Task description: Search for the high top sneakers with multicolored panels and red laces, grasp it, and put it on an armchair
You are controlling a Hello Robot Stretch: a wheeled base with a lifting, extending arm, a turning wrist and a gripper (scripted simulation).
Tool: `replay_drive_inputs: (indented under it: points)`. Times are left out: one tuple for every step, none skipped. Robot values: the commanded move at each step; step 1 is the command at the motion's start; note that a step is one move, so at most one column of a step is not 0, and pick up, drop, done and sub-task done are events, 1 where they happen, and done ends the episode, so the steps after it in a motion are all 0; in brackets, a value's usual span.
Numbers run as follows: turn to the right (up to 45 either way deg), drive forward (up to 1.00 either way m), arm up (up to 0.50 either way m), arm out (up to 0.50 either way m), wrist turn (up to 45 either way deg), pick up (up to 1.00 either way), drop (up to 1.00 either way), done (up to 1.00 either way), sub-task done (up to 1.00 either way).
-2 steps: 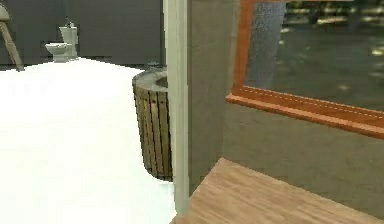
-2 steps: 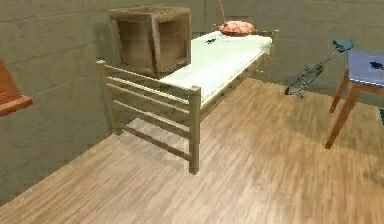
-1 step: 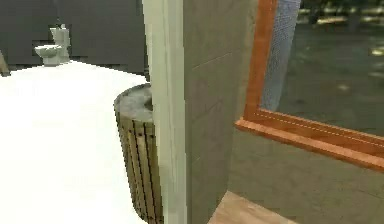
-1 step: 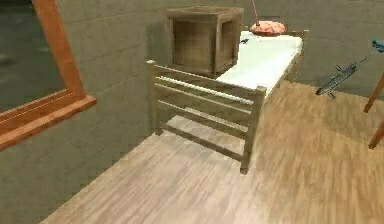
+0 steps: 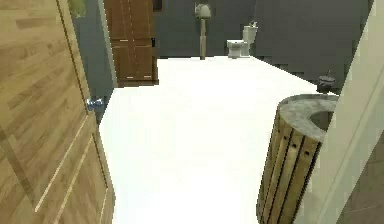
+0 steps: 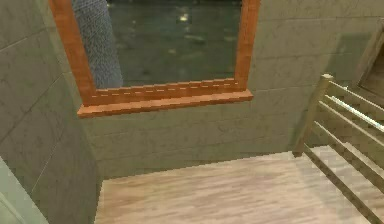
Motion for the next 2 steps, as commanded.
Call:
replay_drive_inputs:
  points:
    - [-9.0, 0.0, 0.0, 0.0, 0.0, 0.0, 0.0, 0.0, 0.0]
    - [0.0, 1.0, 0.0, 0.0, 0.0, 0.0, 0.0, 0.0, 0.0]
